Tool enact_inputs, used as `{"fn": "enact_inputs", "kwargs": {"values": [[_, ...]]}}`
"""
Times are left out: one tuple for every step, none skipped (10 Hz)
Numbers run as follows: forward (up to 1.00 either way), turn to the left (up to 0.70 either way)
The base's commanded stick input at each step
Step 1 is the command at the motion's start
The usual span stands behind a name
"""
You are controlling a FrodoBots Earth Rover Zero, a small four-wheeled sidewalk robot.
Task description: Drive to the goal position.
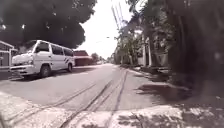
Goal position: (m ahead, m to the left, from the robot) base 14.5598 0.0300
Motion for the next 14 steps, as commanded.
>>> {"fn": "enact_inputs", "kwargs": {"values": [[1.00, 0.00], [1.00, 0.00], [1.00, 0.00], [1.00, 0.00], [1.00, 0.00], [1.00, 0.00], [1.00, 0.00], [1.00, 0.00], [1.00, 0.00], [1.00, 0.00], [1.00, 0.00], [1.00, 0.00], [1.00, 0.00], [1.00, 0.00]]}}
